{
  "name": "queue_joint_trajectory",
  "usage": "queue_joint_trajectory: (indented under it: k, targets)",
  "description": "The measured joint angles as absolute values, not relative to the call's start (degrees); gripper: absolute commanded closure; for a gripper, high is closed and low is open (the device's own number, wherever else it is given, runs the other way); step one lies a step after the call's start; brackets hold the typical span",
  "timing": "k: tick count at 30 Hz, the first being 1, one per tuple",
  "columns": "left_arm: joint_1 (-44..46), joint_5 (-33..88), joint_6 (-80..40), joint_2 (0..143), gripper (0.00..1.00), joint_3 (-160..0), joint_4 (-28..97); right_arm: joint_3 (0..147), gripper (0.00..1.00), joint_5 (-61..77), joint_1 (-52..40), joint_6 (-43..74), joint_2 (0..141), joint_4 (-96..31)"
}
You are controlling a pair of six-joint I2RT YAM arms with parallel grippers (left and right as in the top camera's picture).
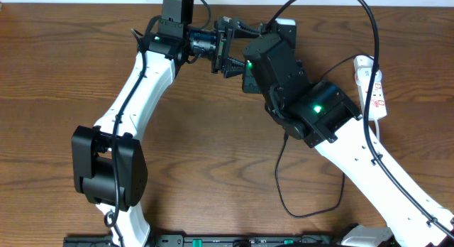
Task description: Plug charger to phone and switch on socket
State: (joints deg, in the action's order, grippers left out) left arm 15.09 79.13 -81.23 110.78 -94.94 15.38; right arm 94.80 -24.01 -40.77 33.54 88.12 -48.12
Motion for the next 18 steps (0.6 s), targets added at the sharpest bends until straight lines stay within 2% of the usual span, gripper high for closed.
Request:
queue_joint_trajectory:
  k: [12, 17, 18]
  targets:
    - [15.1, 79.1, -81.2, 110.8, 0.31, -94.9, 15.4, 94.8, 0.83, -24.0, -40.8, 33.7, 88.1, -48.1]
    - [15.1, 79.1, -81.2, 110.8, 0.31, -94.9, 15.4, 94.8, 0.99, -24.1, -40.8, 33.9, 88.1, -48.1]
    - [15.1, 79.1, -81.2, 110.8, 0.31, -94.9, 15.4, 94.8, 0.99, -24.3, -40.8, 33.9, 88.1, -48.2]
